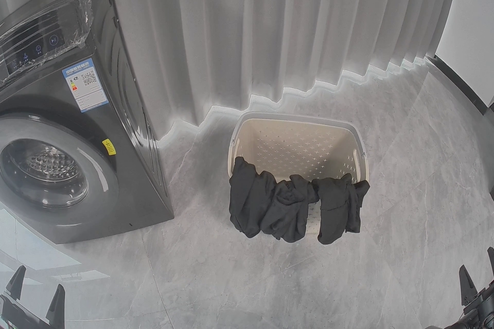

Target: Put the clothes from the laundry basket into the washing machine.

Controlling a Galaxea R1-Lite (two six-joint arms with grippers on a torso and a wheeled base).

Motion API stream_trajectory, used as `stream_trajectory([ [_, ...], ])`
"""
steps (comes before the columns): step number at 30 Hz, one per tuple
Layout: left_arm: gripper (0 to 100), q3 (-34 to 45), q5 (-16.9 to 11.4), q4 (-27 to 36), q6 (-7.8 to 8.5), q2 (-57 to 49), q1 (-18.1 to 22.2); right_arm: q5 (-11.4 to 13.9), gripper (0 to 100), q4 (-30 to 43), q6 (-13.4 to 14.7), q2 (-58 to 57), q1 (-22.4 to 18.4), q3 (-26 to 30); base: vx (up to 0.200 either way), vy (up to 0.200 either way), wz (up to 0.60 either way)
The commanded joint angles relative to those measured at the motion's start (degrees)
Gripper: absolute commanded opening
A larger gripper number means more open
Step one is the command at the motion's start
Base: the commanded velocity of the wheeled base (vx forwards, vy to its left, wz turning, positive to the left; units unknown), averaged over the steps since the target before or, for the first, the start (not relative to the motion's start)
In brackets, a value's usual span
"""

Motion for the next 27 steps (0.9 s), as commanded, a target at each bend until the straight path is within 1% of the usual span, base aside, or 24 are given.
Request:
stream_trajectory([
  [1,100,1.01,0.04,-0.1,-0.06,-0.75,0.04,0.01,100,-0.02,0.0,-0.22,0.04,1.01,0.2,0.0,0.0],
  [10,100,1.01,0.04,-0.1,-0.06,-0.75,0.04,0.01,100,-0.02,0.0,-0.22,0.04,1.01,0.0,0.0,0.0],
  [22,100,1.01,0.04,-0.01,-0.06,-0.75,0.04,0.01,100,-0.02,0.0,-0.22,0.04,1.01,0.0,-0.2,0.0],
  [27,100,1.01,0.04,-0.1,-0.06,-0.75,0.04,0.01,100,-0.02,0.0,-0.22,0.04,1.01,0.0,0.0,0.0],
])
